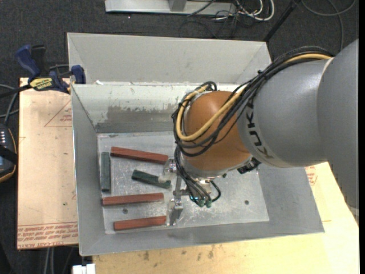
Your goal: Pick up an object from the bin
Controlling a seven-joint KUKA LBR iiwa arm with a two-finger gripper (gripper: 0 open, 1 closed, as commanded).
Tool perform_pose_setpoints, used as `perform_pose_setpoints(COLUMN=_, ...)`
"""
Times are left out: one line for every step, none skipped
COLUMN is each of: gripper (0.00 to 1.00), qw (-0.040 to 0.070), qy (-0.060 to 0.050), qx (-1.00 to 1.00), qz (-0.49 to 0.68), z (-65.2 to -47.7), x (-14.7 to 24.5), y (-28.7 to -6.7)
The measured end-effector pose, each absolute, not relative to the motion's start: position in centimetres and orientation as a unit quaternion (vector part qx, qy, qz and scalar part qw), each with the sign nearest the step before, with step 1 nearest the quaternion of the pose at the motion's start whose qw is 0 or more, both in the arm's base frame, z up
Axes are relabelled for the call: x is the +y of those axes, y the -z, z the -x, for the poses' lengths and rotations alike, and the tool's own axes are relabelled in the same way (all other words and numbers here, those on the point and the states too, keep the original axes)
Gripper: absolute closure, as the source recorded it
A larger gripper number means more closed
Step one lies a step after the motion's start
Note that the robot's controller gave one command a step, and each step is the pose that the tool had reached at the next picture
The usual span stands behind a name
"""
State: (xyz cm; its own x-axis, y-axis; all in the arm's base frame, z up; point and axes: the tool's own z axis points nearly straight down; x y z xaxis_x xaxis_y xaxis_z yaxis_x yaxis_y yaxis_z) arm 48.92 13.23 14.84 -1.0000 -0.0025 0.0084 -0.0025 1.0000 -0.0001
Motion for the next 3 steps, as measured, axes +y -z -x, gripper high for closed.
perform_pose_setpoints(gripper=0.00, qw=0.001, qy=0.000, qx=-1.000, qz=0.000, z=-49.1, x=13.2, y=-15.2)
perform_pose_setpoints(gripper=1.00, qw=-0.012, qy=0.004, qx=-0.999, qz=-0.029, z=-48.7, x=14.0, y=-7.9)
perform_pose_setpoints(gripper=1.00, qw=-0.012, qy=0.004, qx=-0.999, qz=-0.029, z=-48.7, x=14.0, y=-7.9)
